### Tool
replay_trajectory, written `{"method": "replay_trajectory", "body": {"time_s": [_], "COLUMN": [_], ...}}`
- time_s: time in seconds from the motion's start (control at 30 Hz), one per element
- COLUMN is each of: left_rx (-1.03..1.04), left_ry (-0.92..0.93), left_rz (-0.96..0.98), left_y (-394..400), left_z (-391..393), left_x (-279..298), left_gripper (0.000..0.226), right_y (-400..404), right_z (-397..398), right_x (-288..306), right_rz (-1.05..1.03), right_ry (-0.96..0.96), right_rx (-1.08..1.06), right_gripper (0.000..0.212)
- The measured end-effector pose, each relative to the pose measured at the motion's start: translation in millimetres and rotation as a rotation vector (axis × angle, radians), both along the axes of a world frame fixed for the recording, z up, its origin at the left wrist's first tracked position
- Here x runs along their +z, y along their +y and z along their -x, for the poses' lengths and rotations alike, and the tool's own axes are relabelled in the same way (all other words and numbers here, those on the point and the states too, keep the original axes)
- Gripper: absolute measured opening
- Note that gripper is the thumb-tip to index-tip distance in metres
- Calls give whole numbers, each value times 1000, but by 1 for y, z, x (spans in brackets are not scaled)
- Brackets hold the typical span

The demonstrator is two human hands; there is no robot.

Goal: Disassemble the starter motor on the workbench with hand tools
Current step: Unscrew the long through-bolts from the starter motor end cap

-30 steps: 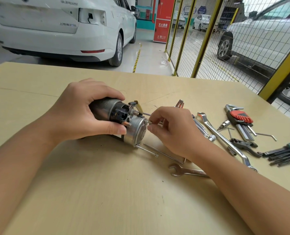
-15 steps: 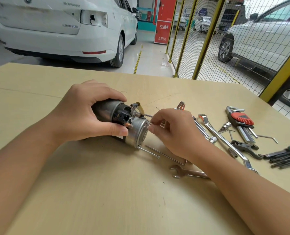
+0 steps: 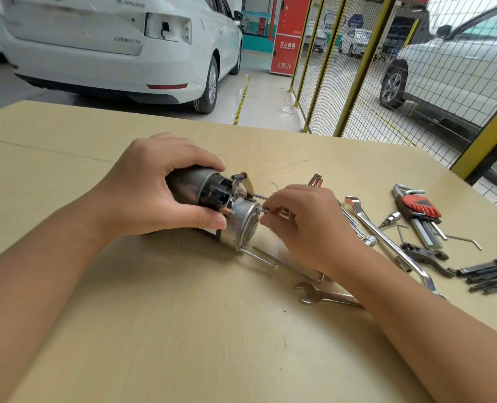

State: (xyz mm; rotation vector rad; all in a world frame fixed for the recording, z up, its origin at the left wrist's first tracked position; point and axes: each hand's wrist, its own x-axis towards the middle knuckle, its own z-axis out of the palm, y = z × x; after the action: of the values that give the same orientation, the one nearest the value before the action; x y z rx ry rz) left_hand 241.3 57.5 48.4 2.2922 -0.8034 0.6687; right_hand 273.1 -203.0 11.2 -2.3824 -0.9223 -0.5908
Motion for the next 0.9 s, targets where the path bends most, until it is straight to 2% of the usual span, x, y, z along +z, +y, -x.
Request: {"method": "replay_trajectory", "body": {"time_s": [0.07, 0.2, 0.27, 0.5, 0.6, 0.73, 0.83, 0.9], "left_rx": [-3, -2, 2, -2, -6, -8, -4, -4], "left_ry": [4, 0, -7, -12, -7, -4, -10, -9], "left_rz": [2, 2, -1, -3, 1, 1, -6, -7], "left_y": [0, 0, 0, 1, 0, 0, 1, 1], "left_z": [0, 0, 0, 0, 1, 1, 0, 0], "left_x": [0, 0, 0, -1, -1, -1, -1, -2], "left_gripper": [65, 64, 65, 67, 66, 66, 66, 66], "right_y": [-1, -3, -3, 1, -1, -3, -2, 0], "right_z": [1, 2, 2, 1, 0, 1, -1, -2], "right_x": [1, 2, 2, -1, 1, 1, -1, -2], "right_rz": [-16, 130, 128, 0, -5, 108, 115, 73], "right_ry": [24, 97, 111, 20, 30, 140, 125, 102], "right_rx": [-3, 10, 39, 9, 16, 35, 14, 1], "right_gripper": [11, 25, 28, 9, 13, 29, 27, 17]}}
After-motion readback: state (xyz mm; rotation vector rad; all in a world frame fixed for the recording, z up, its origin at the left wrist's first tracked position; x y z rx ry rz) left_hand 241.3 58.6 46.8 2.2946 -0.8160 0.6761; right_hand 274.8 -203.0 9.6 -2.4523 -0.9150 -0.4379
